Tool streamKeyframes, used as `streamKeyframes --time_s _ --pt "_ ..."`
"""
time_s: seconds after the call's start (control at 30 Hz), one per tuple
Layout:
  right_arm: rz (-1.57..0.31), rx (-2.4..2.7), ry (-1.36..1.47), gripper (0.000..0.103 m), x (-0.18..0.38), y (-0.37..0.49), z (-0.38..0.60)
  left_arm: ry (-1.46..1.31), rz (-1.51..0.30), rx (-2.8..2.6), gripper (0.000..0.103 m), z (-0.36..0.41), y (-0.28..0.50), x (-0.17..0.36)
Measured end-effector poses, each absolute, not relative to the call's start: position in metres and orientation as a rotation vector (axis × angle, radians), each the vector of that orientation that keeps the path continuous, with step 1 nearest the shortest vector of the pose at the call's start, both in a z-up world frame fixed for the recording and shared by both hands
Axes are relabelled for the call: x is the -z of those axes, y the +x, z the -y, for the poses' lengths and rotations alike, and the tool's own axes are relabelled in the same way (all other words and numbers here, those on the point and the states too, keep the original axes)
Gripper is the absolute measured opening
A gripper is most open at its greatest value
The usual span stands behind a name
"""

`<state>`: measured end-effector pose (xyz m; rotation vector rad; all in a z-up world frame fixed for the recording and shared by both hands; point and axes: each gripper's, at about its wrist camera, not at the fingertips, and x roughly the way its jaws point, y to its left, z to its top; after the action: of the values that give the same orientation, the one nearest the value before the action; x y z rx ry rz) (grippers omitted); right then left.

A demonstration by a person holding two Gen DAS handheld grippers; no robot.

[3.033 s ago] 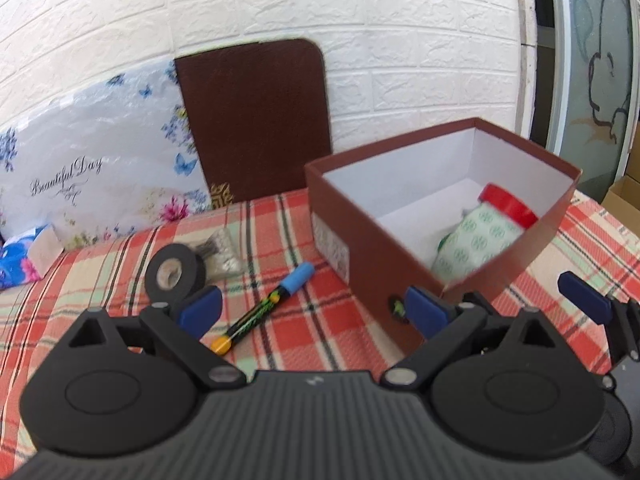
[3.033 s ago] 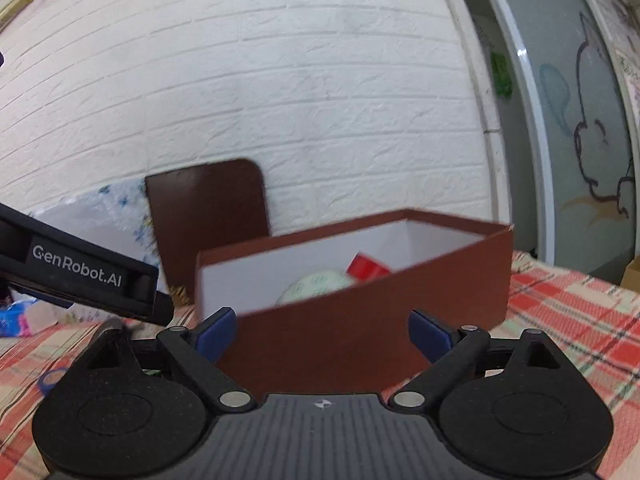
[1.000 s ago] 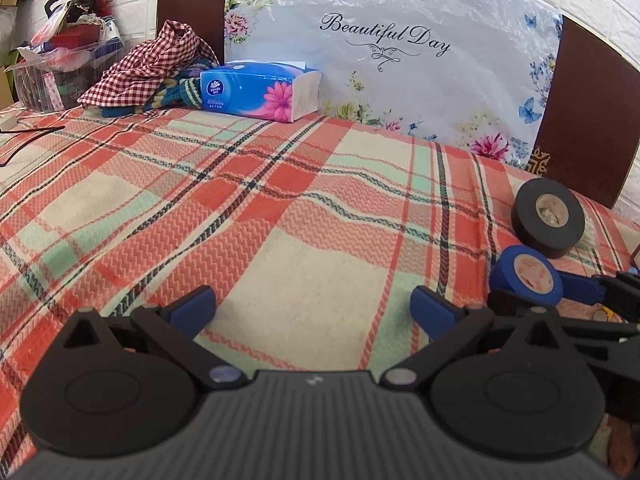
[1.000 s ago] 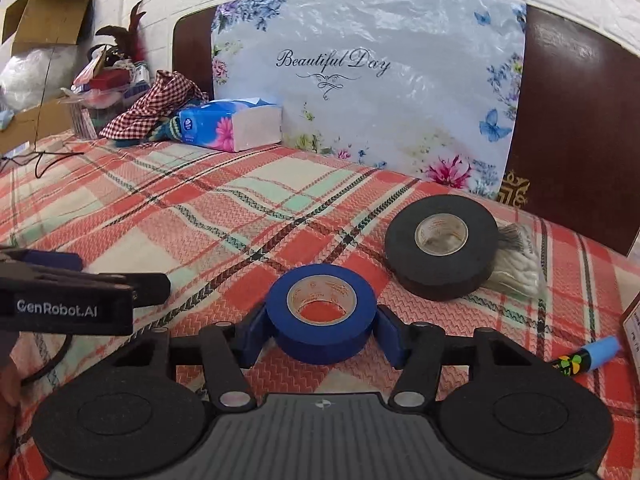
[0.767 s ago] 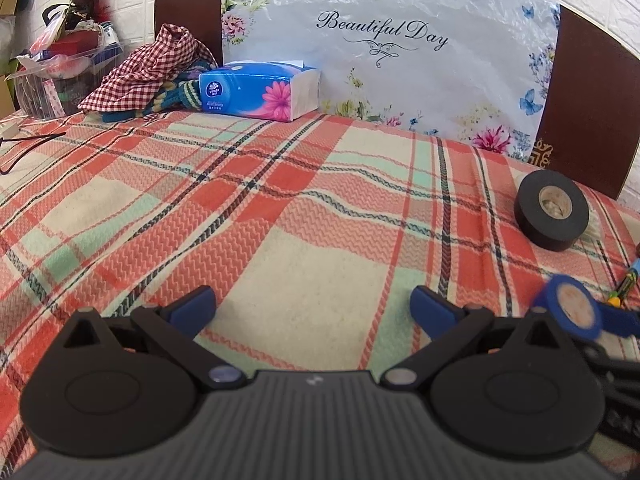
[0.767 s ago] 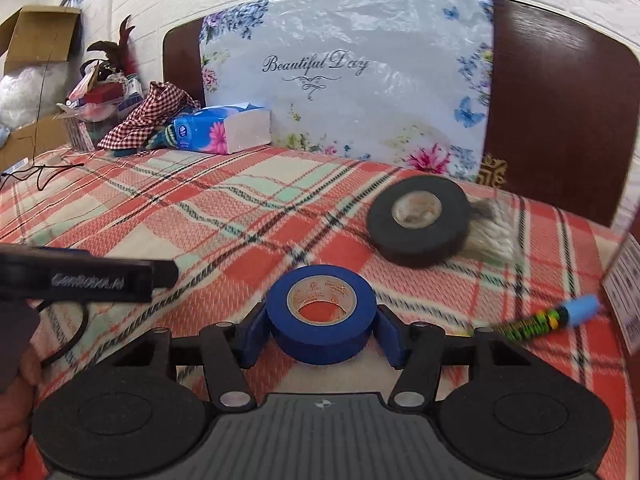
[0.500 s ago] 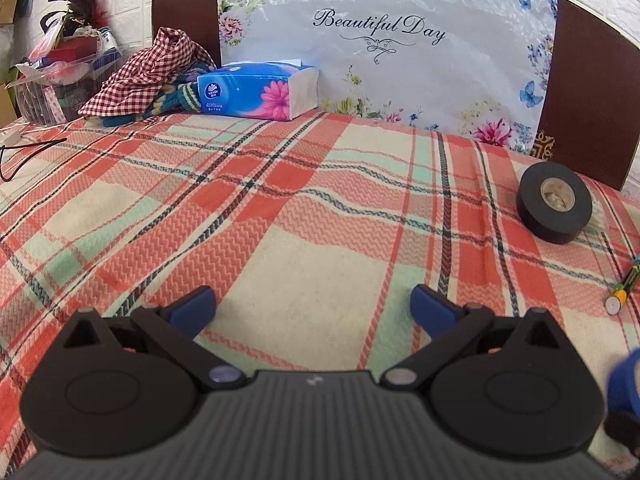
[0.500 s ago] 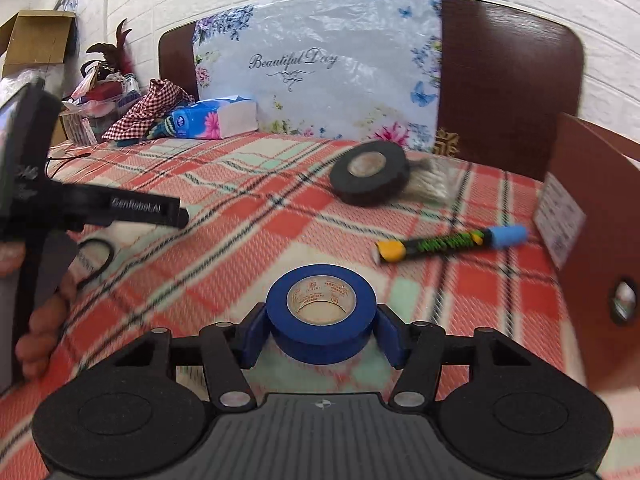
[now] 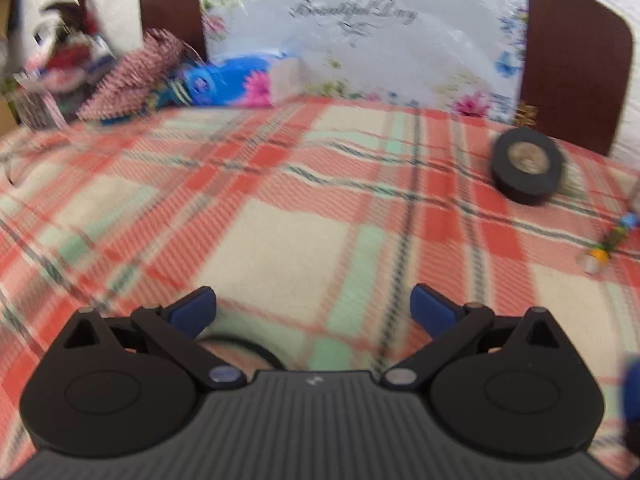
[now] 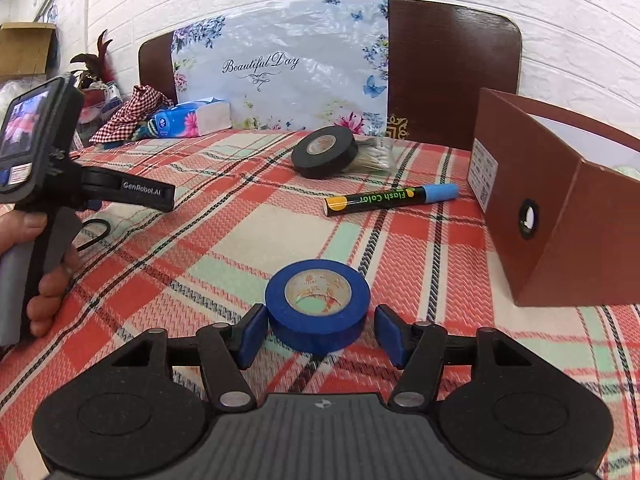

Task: Organize objects
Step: 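Lower the right gripper around the blue tape roll, then grasp the blue tape roll with the left gripper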

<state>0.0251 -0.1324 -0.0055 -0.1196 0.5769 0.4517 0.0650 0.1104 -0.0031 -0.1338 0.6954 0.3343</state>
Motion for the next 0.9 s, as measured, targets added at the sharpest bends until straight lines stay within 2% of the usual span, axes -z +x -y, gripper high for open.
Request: streamKeyframes --time_s 0.07,0.13,0.2,0.37,0.47,0.57,0.63,0.67,0.7,0.73,0.77,0.9 --pt "-0.577 -0.449 -0.11 0.059 0.006 0.023 0.135 -0.138 -0.719 -0.271 0.101 -0.096 0.058 -0.002" --pt "-0.577 -0.449 -0.102 0.06 0.006 0.022 0.138 -0.192 -0.745 -0.181 0.082 -0.085 0.054 -0.013" --pt "-0.578 -0.449 -0.098 0.06 0.005 0.021 0.139 -0.28 -0.77 -0.063 0.072 -0.076 0.053 -0.025" --pt "-0.578 -0.448 -0.105 0.06 0.006 0.022 0.138 -0.259 -0.809 0.104 0.071 -0.035 0.054 -0.031" --pt "-0.579 -0.447 -0.105 0.061 0.006 0.022 0.136 -0.275 -0.851 0.171 0.066 -0.022 0.057 -0.026" --pt "-0.58 -0.451 -0.122 0.065 0.007 0.022 0.134 -0.246 -0.889 0.187 0.054 -0.008 0.06 -0.019" --pt "-0.582 -0.455 -0.131 0.065 0.007 0.023 0.131 -0.223 -0.891 0.191 0.051 -0.002 0.062 -0.015" --pt "-0.581 -0.455 -0.133 0.059 0.007 0.024 0.131 -0.203 -0.886 0.193 0.048 0.002 0.061 -0.015" --pt "-0.577 -0.463 -0.131 0.053 0.007 0.024 0.131 -0.193 -0.884 0.201 0.042 0.004 0.062 -0.015" --pt "-0.571 -0.471 -0.133 0.053 0.007 0.023 0.131 -0.201 -0.887 0.218 0.029 0.006 0.062 -0.016" --pt "-0.562 -0.469 -0.137 0.053 0.007 0.022 0.131 -0.217 -0.892 0.239 0.022 0.007 0.063 -0.018" --pt "-0.463 -0.452 -0.102 0.053 0.0 0.01 0.139 -0.166 -0.808 0.265 0.021 0.024 0.058 -0.046"
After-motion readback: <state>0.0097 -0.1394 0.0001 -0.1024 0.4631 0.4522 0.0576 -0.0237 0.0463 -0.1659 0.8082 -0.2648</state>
